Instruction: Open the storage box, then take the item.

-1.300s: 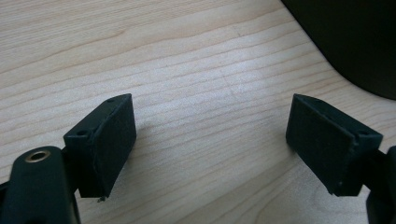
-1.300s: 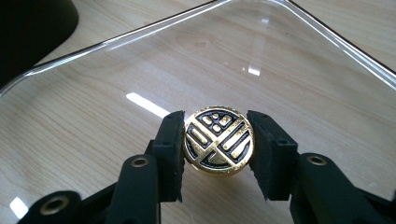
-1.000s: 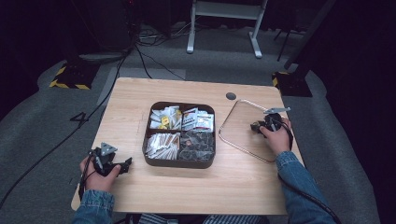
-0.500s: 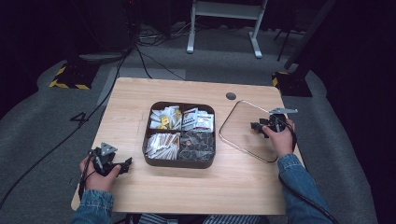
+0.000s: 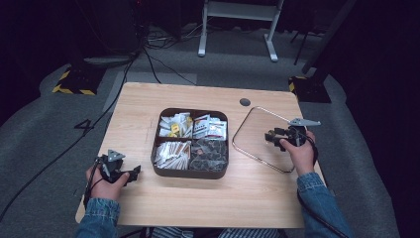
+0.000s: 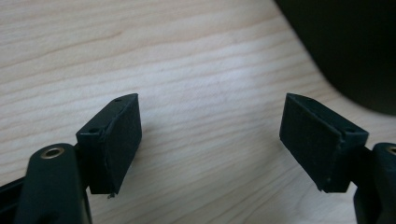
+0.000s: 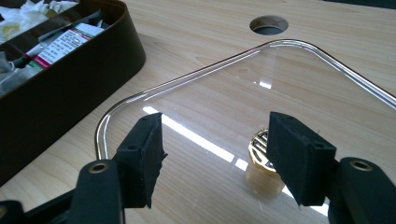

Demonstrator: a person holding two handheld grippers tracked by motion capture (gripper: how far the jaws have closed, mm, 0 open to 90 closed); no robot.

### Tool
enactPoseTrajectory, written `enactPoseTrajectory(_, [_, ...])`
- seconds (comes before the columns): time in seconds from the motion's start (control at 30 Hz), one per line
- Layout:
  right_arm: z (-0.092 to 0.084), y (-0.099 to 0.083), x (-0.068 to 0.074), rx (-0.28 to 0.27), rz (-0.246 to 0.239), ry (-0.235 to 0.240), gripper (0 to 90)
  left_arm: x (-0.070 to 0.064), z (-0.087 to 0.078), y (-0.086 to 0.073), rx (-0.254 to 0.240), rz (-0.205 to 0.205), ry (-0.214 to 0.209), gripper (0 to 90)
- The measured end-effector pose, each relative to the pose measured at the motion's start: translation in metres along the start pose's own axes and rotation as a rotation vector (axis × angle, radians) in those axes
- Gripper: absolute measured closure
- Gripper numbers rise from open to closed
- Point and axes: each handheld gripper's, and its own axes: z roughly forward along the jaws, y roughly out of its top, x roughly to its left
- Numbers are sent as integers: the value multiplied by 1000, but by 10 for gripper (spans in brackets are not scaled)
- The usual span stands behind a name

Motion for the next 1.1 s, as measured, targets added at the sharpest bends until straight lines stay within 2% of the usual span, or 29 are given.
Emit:
enactPoseTrajectory(0.1, [-3, -2, 1, -4, 8, 6, 373, -2, -2, 4, -9, -13, -10, 221])
enactPoseTrajectory(0.17, [-9, -7, 1, -5, 6, 4, 370, -2, -7, 13, -45, -39, -30, 228])
enactPoseTrajectory(0.33, [-20, -13, 0, -12, 18, -8, 369, -6, -11, 25, -85, -49, -51, 227])
enactPoseTrajectory(0.37, [-26, -16, -1, -19, 23, -16, 368, -8, -12, 31, -91, -67, -62, 205])
enactPoseTrajectory(0.47, [-30, -18, -2, -19, 28, -19, 367, -12, -13, 38, -104, -70, -60, 202])
enactPoseTrajectory(0.5, [-34, -23, -3, -18, 38, -30, 368, -16, -16, 45, -125, -72, -61, 204])
enactPoseTrajectory(0.63, [-41, -29, -8, -17, 46, -47, 367, -27, -19, 58, -172, -58, -72, 235])
enactPoseTrajectory(0.8, [-50, -36, -11, -22, 63, -60, 365, -45, -19, 70, -211, -27, -143, 302])
enactPoseTrajectory(0.9, [-53, -39, -11, -23, 63, -64, 365, -53, -17, 75, -220, -16, -161, 329])
enactPoseTrajectory(1.0, [-56, -43, -11, -15, 60, -73, 365, -65, -11, 80, -213, 24, -171, 318])
enactPoseTrajectory(1.1, [-58, -45, -9, -12, 57, -75, 365, -70, -4, 82, -181, 59, -181, 339])
